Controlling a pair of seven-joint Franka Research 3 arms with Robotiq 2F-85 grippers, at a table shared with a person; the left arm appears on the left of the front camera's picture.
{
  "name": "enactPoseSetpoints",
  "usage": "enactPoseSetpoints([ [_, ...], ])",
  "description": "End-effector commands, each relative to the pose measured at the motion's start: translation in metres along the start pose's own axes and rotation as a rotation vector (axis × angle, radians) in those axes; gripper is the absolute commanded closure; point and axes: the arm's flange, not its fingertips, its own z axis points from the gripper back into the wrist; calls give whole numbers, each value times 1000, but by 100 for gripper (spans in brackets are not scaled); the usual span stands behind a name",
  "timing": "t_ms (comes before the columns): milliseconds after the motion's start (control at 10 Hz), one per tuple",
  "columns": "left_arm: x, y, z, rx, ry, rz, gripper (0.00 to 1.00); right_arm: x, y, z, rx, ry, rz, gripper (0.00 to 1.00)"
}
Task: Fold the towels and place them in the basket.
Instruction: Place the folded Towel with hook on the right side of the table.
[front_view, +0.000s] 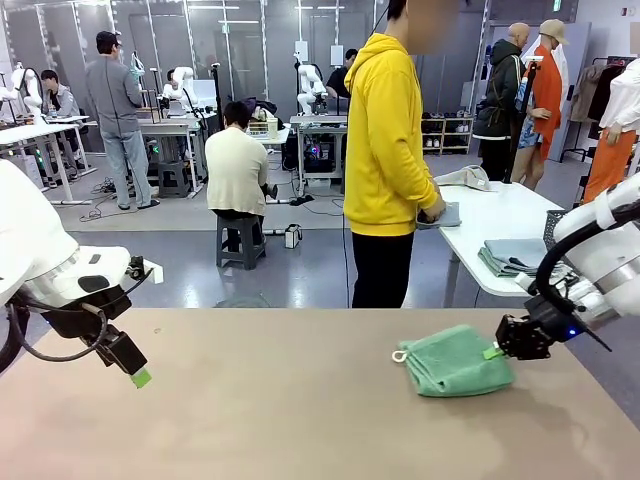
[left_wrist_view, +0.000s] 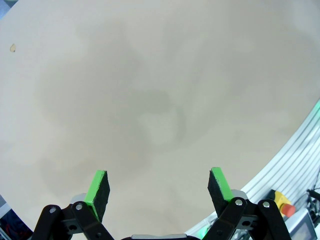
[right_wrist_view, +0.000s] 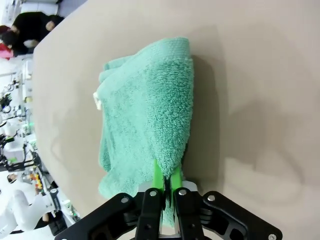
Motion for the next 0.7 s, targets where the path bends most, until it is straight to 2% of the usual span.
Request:
enactPoseSetpoints([
  [0, 0, 0, -1, 11, 5, 1, 0, 8, -17, 1, -66, -30, -26, 94],
  [300, 0, 0, -1, 11, 5, 1, 0, 2, -30, 21, -81, -55, -58, 94],
  [400, 0, 0, -1, 11, 5, 1, 0, 1, -29, 24, -91, -61, -61, 88],
  [600, 0, 0, -1, 11, 5, 1, 0, 0, -23, 28, -106, -72, -60, 54],
])
